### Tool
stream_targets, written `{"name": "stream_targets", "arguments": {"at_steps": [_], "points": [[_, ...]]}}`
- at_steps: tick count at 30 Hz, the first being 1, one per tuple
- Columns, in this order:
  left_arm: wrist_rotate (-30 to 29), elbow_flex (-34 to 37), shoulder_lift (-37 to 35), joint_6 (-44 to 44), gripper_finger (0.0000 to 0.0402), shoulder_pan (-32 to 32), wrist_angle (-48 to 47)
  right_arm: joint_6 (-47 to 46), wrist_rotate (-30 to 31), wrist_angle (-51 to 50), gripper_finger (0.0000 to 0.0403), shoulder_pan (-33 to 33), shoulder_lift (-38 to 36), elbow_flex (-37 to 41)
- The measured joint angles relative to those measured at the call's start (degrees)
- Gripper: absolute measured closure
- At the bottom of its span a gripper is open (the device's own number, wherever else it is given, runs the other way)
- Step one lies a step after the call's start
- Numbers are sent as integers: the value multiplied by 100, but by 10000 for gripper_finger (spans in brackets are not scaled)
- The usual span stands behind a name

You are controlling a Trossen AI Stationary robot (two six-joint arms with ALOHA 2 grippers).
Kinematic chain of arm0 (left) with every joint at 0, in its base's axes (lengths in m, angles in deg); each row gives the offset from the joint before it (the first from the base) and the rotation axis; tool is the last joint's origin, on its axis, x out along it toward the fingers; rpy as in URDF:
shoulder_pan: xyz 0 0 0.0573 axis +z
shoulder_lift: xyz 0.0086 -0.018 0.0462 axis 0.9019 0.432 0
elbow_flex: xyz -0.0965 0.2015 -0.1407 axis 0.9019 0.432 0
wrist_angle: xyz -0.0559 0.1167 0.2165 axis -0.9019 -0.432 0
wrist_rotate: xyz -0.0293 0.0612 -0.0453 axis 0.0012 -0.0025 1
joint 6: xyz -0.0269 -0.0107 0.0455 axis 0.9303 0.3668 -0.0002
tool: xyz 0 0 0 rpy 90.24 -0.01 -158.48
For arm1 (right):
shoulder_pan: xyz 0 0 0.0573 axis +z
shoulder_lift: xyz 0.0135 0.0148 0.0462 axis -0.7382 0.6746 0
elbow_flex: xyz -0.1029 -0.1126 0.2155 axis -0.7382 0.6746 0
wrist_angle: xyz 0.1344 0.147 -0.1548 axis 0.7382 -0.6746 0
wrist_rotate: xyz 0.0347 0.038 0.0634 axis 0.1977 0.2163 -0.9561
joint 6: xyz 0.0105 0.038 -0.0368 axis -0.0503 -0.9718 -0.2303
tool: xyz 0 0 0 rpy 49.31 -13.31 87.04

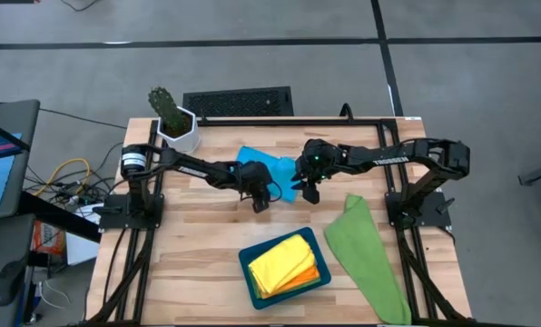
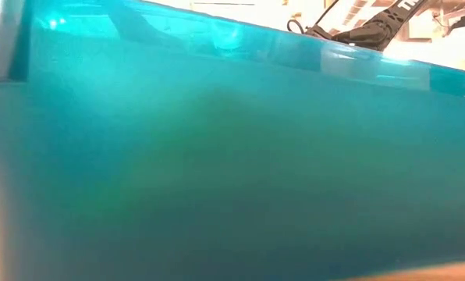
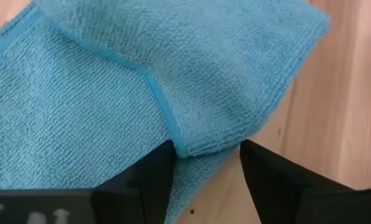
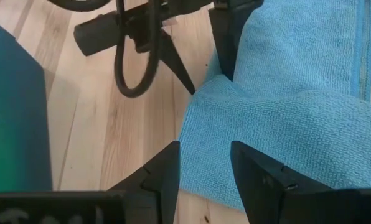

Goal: Fold microfiber towels
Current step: Fold the blue microfiber towel

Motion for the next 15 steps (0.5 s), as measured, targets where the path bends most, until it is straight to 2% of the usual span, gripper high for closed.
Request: {"name": "stream_targets", "arguments": {"at_steps": [7,15], "points": [[256,-228,10,267,281,45,-388,3,0,0,236,0,0,0],[491,-542,15,273,336,55,-413,3,0,-41,236,0,0,0]]}}
